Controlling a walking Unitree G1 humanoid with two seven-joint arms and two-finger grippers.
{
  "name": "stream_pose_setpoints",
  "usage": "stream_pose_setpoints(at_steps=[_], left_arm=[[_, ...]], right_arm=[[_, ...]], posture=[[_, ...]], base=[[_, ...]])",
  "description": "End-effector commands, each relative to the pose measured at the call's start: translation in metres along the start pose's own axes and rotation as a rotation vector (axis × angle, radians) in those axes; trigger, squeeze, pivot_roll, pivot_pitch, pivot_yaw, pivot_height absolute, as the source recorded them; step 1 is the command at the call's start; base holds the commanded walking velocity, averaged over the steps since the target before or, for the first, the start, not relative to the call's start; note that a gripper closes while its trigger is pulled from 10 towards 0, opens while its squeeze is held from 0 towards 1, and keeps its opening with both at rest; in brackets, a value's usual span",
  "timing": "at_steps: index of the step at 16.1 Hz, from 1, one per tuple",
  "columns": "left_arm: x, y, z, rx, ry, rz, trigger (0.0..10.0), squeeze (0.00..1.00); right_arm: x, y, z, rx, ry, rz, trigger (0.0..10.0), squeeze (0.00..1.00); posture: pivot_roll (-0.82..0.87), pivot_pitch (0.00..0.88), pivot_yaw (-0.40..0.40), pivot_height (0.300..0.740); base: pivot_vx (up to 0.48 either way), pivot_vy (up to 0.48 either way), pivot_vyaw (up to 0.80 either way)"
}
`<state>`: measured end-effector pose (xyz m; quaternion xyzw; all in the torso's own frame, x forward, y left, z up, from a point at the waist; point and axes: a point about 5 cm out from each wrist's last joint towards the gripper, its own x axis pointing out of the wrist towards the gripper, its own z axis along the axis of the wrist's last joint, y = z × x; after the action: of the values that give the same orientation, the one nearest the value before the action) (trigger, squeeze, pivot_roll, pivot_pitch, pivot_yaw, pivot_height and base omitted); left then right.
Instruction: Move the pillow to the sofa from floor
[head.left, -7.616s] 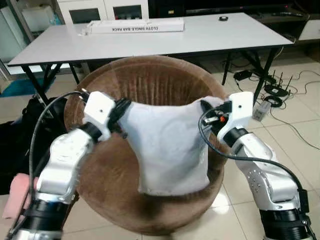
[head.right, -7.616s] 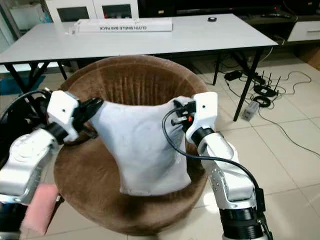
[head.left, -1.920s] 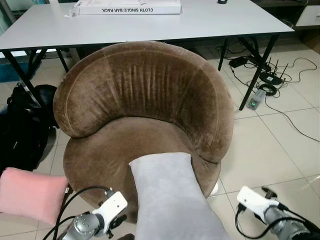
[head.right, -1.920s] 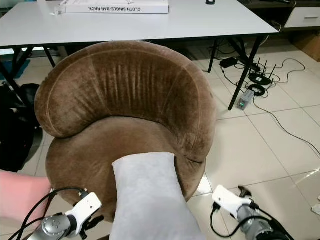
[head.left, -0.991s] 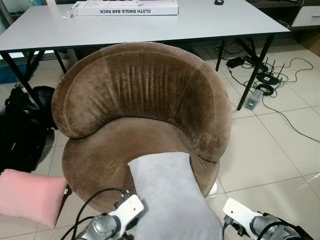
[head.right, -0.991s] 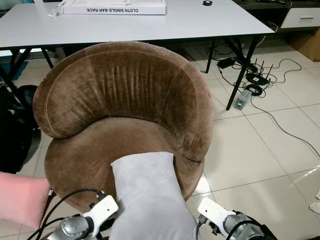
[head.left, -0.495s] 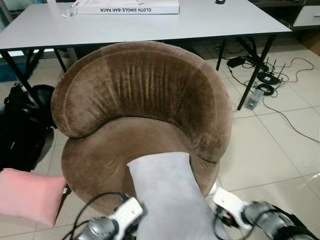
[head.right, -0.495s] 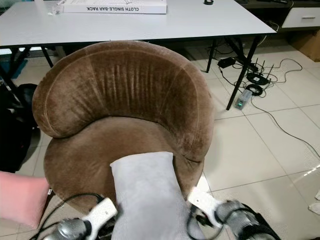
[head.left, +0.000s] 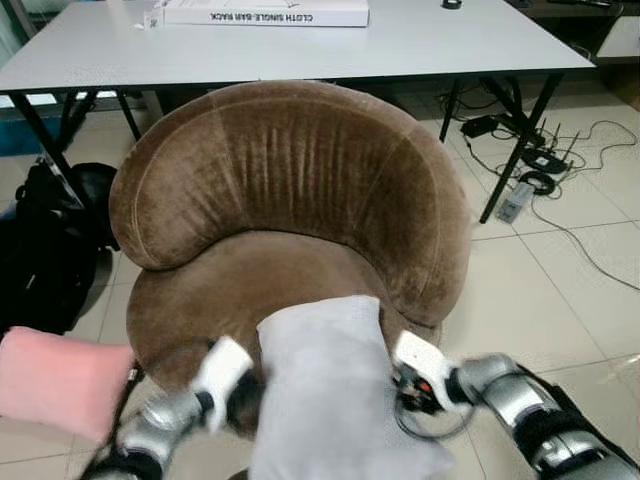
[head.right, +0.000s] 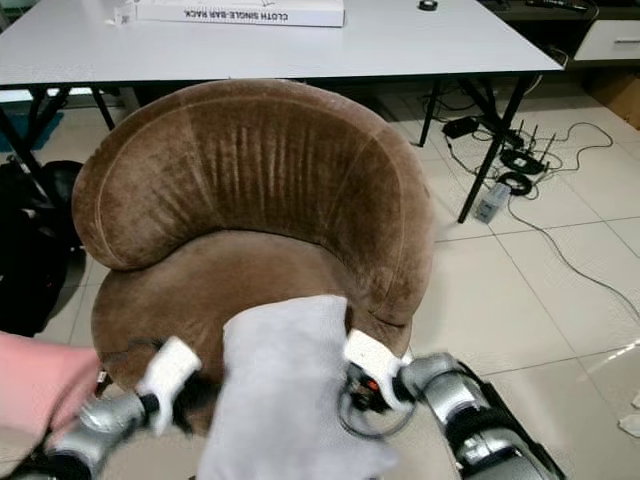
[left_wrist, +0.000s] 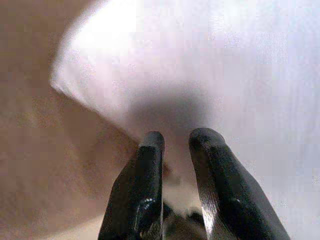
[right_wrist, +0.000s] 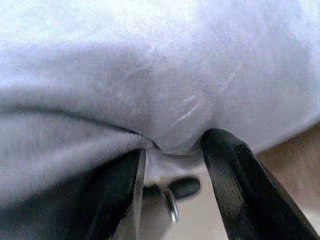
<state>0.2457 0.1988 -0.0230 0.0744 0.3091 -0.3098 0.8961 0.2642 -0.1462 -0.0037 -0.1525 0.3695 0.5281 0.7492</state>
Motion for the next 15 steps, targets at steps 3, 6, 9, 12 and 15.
stream_pose_setpoints(at_steps=[3, 6, 9, 12, 15], left_arm=[[-0.003, 0.014, 0.017, -0.003, -0.069, 0.048, 10.0, 0.0], [-0.01, 0.032, 0.033, -0.027, -0.14, 0.164, 10.0, 0.0], [-0.025, 0.059, 0.055, -0.027, -0.255, 0.331, 10.0, 0.0], [-0.018, 0.045, 0.045, 0.007, -0.197, 0.242, 10.0, 0.0], [-0.009, 0.033, 0.038, -0.019, -0.183, 0.225, 10.0, 0.0]], right_arm=[[0.006, -0.001, 0.052, -0.042, -0.168, 0.058, 10.0, 0.0], [0.014, 0.003, 0.113, -0.11, -0.372, 0.014, 10.0, 0.0], [0.002, -0.019, 0.18, 0.152, -0.703, -0.313, 10.0, 0.0], [0.005, -0.023, 0.144, 0.085, -0.574, -0.37, 10.0, 0.0], [-0.008, -0.04, 0.112, 0.138, -0.524, -0.558, 10.0, 0.0]], posture=[[-0.01, 0.035, -0.014, 0.74], [-0.02, 0.03, -0.015, 0.74], [-0.01, 0.032, -0.015, 0.74], [-0.01, 0.032, -0.015, 0.74], [-0.01, 0.032, -0.015, 0.74]], base=[[0.0, 0.0, 0.0], [0.0, 0.0, 0.0], [0.0, 0.0, 0.0], [0.0, 0.0, 0.0], [0.0, 0.0, 0.0]])
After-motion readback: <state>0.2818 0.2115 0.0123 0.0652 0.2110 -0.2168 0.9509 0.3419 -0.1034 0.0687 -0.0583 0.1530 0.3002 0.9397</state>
